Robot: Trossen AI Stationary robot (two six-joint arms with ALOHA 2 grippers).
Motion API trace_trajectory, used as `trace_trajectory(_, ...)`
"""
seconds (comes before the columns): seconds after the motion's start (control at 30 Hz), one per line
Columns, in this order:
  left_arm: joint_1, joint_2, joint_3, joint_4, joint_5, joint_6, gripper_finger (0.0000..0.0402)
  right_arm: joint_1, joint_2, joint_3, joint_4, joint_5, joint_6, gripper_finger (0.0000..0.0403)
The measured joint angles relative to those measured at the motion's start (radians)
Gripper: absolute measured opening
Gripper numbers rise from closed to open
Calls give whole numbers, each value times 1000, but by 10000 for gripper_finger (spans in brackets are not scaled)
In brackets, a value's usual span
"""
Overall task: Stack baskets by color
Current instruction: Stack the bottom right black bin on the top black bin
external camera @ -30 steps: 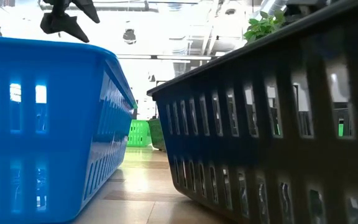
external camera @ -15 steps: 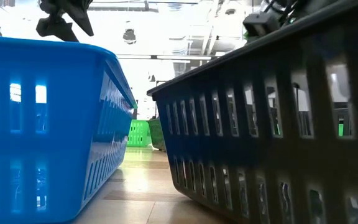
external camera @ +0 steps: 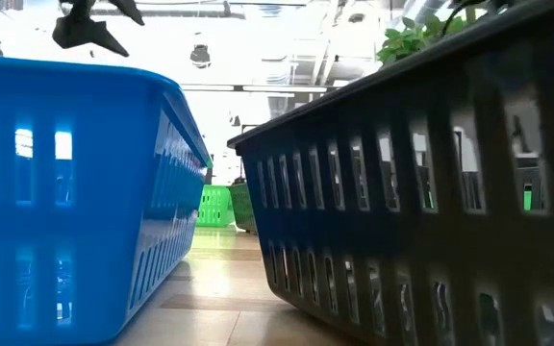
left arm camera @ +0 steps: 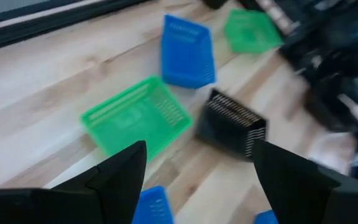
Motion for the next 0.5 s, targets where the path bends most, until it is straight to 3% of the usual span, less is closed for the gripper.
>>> trace_trajectory(0.33, -1, 3, 0, 44, 52, 15, 279, 343, 54, 1, 1, -227, 546, 196)
trace_trajectory(0.5, -1, 18, 0, 45, 51, 39, 279, 470, 114, 0, 49, -264, 710, 199)
